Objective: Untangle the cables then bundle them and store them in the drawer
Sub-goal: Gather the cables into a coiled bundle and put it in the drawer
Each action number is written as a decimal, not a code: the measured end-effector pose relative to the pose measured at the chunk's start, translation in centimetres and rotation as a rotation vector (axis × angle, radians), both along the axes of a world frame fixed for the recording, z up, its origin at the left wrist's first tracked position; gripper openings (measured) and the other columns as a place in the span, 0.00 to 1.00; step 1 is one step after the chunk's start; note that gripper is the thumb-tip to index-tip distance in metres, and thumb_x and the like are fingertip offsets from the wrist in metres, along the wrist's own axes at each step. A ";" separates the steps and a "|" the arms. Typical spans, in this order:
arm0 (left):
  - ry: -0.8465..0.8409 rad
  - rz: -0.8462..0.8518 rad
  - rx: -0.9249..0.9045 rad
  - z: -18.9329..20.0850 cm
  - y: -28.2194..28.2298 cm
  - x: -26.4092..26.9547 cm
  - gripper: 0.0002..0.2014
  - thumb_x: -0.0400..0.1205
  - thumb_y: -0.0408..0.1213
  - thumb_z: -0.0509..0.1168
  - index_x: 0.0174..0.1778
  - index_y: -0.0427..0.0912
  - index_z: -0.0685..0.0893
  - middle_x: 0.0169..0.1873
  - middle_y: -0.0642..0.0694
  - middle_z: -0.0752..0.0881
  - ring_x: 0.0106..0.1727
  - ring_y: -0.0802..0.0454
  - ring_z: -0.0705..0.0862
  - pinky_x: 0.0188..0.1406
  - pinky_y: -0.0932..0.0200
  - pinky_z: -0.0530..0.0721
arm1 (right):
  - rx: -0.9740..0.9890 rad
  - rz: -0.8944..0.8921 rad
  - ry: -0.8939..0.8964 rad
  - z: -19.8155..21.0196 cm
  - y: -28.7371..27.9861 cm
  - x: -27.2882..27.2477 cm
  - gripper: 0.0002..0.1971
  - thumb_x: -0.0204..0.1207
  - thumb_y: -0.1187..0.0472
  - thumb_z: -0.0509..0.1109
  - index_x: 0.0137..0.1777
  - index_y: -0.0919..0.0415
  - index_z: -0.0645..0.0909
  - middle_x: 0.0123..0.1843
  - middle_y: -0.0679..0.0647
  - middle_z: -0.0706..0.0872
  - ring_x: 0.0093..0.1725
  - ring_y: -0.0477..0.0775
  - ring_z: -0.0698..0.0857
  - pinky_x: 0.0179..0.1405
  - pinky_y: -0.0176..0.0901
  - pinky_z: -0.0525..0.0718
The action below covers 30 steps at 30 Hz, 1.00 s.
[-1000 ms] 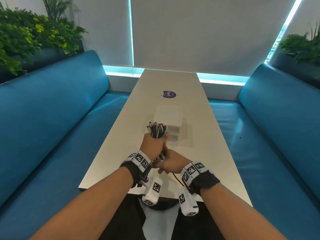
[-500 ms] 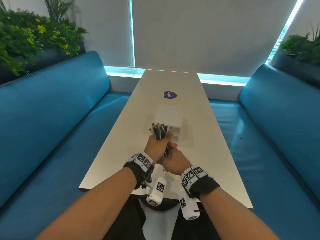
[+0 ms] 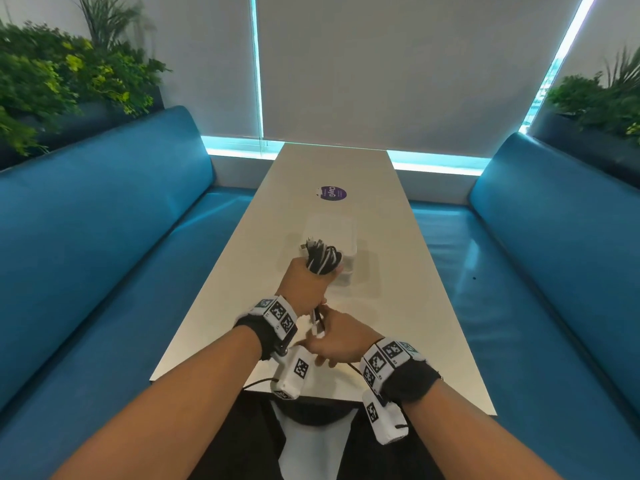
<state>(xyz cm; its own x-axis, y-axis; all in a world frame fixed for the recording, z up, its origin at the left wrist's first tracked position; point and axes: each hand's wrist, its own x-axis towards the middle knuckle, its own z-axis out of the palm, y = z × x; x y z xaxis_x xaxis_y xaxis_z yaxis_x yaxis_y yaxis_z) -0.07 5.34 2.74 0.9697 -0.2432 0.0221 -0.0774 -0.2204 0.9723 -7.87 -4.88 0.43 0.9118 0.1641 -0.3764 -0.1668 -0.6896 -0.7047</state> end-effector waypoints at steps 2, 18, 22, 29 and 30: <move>-0.012 0.045 0.015 -0.1 0.5 0.8 0.14 0.80 0.47 0.75 0.34 0.45 0.83 0.16 0.49 0.75 0.23 0.44 0.77 0.23 0.57 0.77 | -0.049 0.013 0.072 -1.0 -0.9 -0.3 0.42 0.69 0.42 0.73 0.80 0.55 0.65 0.55 0.51 0.90 0.43 0.55 0.93 0.46 0.51 0.91; 0.070 -0.513 0.485 -3.3 2.2 -0.6 0.12 0.72 0.41 0.81 0.32 0.45 0.83 0.21 0.52 0.80 0.22 0.56 0.75 0.29 0.61 0.74 | -0.152 -0.137 -0.149 -1.0 -6.3 1.4 0.17 0.70 0.46 0.78 0.28 0.54 0.78 0.27 0.49 0.79 0.28 0.45 0.73 0.32 0.41 0.71; 0.040 -0.440 0.546 -3.5 2.2 -0.3 0.14 0.72 0.33 0.77 0.29 0.43 0.77 0.22 0.50 0.77 0.22 0.55 0.73 0.27 0.61 0.72 | -0.033 -0.139 -0.189 -0.6 -6.6 1.3 0.12 0.73 0.51 0.78 0.36 0.58 0.83 0.30 0.48 0.80 0.28 0.44 0.74 0.33 0.38 0.72; -0.015 -0.418 0.506 -3.4 2.6 0.0 0.09 0.72 0.39 0.79 0.34 0.47 0.85 0.28 0.53 0.82 0.28 0.61 0.78 0.30 0.68 0.72 | -0.016 -0.075 -0.293 -1.3 -6.1 0.9 0.13 0.82 0.55 0.65 0.37 0.53 0.86 0.32 0.45 0.85 0.29 0.41 0.76 0.37 0.40 0.76; -0.018 -0.410 0.520 -3.5 2.5 0.0 0.10 0.72 0.38 0.79 0.32 0.47 0.83 0.28 0.53 0.81 0.28 0.60 0.78 0.30 0.67 0.72 | -0.017 -0.066 -0.295 -1.3 -6.1 0.9 0.13 0.82 0.55 0.65 0.38 0.53 0.86 0.33 0.46 0.86 0.30 0.43 0.77 0.38 0.41 0.77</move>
